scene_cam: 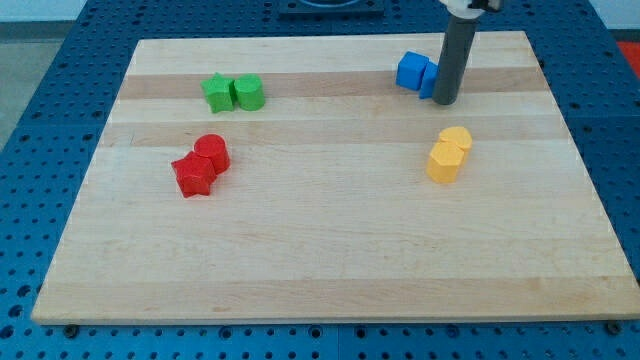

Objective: Move arm away from blue triangle

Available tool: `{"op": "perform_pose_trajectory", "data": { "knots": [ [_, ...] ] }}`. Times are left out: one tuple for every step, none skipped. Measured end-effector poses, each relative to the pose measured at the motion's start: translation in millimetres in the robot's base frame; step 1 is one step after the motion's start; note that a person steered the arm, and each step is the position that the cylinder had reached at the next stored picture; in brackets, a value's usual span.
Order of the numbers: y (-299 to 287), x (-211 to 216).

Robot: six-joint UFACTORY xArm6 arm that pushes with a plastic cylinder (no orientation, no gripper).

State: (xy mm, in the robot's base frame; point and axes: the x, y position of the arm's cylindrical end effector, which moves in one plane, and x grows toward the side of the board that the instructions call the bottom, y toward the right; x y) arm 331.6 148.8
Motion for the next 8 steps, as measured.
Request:
{"op": "perform_pose_trajectory", "data": {
  "knots": [
    [0, 1],
    [1, 9],
    [13, 27],
    [20, 44],
    [38, 45],
    [38, 45],
    [13, 45],
    [-16, 45]
  ]
}}
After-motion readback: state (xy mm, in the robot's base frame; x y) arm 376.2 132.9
